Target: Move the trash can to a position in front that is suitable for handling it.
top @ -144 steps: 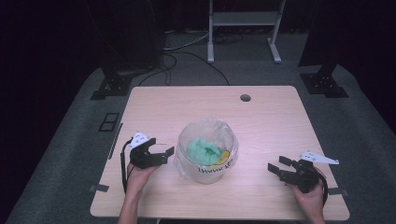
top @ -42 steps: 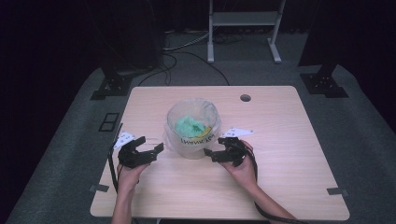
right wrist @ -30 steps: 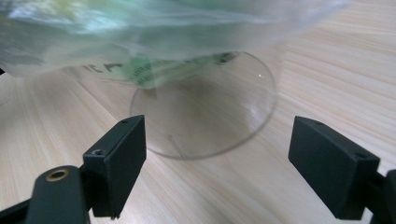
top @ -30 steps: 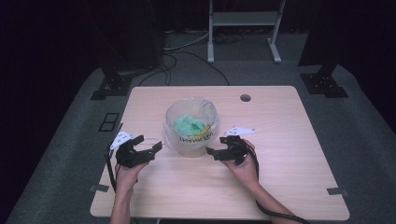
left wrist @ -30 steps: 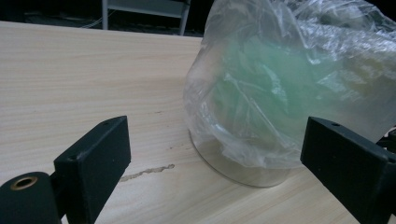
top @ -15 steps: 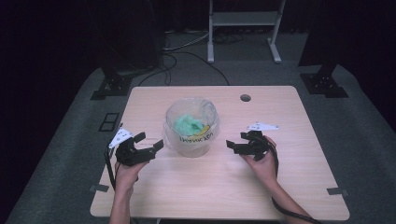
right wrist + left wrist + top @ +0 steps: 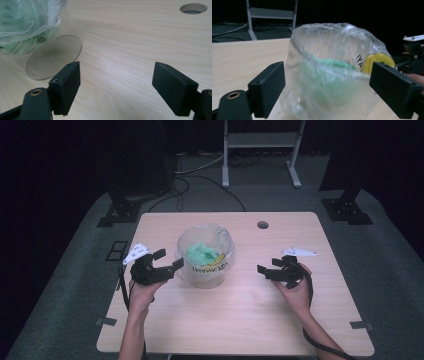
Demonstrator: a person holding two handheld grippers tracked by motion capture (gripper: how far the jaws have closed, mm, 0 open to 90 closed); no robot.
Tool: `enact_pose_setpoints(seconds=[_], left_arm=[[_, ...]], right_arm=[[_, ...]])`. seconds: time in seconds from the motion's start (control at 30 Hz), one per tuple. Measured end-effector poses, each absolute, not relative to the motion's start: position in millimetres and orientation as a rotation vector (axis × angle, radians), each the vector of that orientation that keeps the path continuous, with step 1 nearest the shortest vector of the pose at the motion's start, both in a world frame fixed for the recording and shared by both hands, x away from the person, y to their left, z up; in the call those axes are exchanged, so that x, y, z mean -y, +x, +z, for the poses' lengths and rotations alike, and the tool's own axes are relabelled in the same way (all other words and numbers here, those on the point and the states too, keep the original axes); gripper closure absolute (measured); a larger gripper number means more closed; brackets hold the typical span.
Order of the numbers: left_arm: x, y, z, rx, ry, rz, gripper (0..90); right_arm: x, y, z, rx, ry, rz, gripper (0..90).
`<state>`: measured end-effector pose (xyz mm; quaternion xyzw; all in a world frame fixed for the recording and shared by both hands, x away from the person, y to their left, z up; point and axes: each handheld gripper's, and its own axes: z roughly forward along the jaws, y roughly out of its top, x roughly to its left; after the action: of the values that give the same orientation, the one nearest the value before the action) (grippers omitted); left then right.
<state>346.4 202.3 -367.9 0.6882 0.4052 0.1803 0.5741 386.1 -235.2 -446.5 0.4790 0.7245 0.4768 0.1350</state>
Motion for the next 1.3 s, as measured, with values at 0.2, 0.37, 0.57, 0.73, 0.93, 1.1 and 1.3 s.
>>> enact_pose_setpoints(seconds=[0.2, 0.37, 0.57, 0.73, 0.93, 1.1, 1.3], left_arm=[[-192.5, 367.5, -362.9, -0.982, 1.624, 0.386, 20.5], [-191.0, 382.0, -366.7, -1.052, 1.635, 0.367, 30.6], [-189.2, 384.4, -366.6, -1.072, 1.647, 0.408, 54.9], [-190.9, 383.8, -365.0, -1.076, 1.651, 0.481, 72.6], [-187.3, 379.6, -357.5, -1.055, 1.668, 0.566, 85.4], [-183.4, 377.7, -353.0, -1.014, 1.700, 0.562, 90.0], [-183.1, 375.2, -348.1, -0.985, 1.678, 0.538, 90.0]], right_arm=[[242.4, 384.7, -442.7, -2.086, 1.395, 1.394, 22.4], [243.2, 384.0, -436.4, -2.077, 1.385, 1.409, 23.0], [238.0, 383.7, -427.5, -2.090, 1.362, 1.416, 24.9], [232.2, 384.0, -419.4, -2.093, 1.331, 1.427, 25.4], [226.1, 385.7, -413.3, -2.099, 1.315, 1.431, 25.4], [222.1, 387.2, -406.7, -2.098, 1.302, 1.436, 25.4], [217.7, 389.4, -394.4, -2.096, 1.289, 1.467, 25.3]])
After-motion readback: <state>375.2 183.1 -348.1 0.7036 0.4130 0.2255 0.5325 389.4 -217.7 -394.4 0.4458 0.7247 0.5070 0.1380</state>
